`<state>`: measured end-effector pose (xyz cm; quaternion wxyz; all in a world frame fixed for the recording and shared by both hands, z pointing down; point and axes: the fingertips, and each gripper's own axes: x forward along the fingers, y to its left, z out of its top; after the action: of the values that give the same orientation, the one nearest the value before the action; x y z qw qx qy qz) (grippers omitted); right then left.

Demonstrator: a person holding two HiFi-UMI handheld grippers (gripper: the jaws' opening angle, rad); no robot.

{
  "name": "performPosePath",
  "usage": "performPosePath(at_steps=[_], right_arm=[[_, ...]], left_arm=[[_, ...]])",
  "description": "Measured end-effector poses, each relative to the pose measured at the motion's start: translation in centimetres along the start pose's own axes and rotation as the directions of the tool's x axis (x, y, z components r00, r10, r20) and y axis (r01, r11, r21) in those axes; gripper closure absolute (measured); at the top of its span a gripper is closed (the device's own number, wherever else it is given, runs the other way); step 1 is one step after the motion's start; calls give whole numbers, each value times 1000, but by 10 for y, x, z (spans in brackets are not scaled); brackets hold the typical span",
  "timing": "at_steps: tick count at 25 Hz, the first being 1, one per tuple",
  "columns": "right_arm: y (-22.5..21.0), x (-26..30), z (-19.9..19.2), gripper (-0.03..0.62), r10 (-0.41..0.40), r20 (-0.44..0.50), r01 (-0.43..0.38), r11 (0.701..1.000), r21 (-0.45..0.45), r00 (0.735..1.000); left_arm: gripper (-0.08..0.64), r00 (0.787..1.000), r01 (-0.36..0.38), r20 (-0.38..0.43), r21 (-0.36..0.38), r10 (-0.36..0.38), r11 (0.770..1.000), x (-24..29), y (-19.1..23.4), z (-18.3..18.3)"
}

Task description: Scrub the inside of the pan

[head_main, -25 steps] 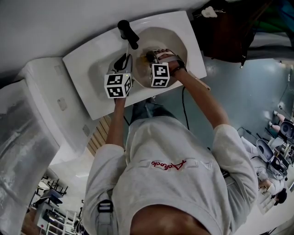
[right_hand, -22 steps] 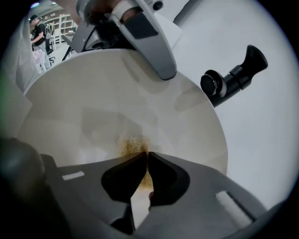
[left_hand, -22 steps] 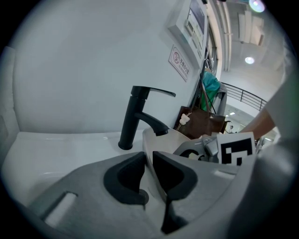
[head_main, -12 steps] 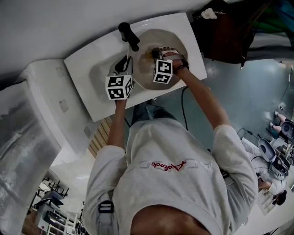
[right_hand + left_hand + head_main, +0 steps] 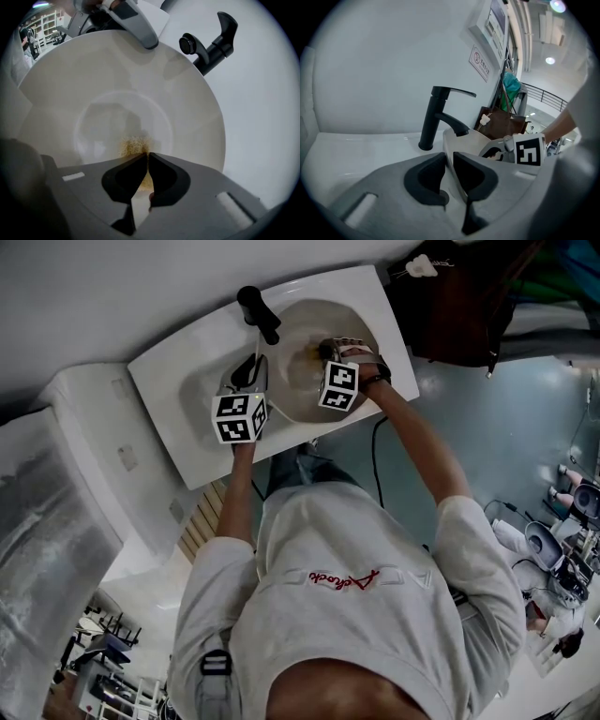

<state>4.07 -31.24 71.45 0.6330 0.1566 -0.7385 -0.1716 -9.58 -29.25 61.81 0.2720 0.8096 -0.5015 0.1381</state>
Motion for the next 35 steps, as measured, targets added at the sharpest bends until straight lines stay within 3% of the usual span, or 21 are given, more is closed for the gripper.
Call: performPosePath(at_steps=[13,23,31,35], right_arm=[[22,-8,-7,568,22,-12,-23,999,-28,1000],[40,-16,17,568,38,36,-35,996,-81,999],[43,-20,20,566,30,53,-27,998,-54,998],[39,-26,24,566,1,84,-3,1000,16,996]], left_arm=[[506,1000,-6,0,4,6,1000,0,0,1],[503,1000,7,-2,22,-7,1000,-2,-1,2],[503,999,-21,34,37,19,999,-11,-1,12],[503,998,-35,48,44,33,998,-18,0,17]])
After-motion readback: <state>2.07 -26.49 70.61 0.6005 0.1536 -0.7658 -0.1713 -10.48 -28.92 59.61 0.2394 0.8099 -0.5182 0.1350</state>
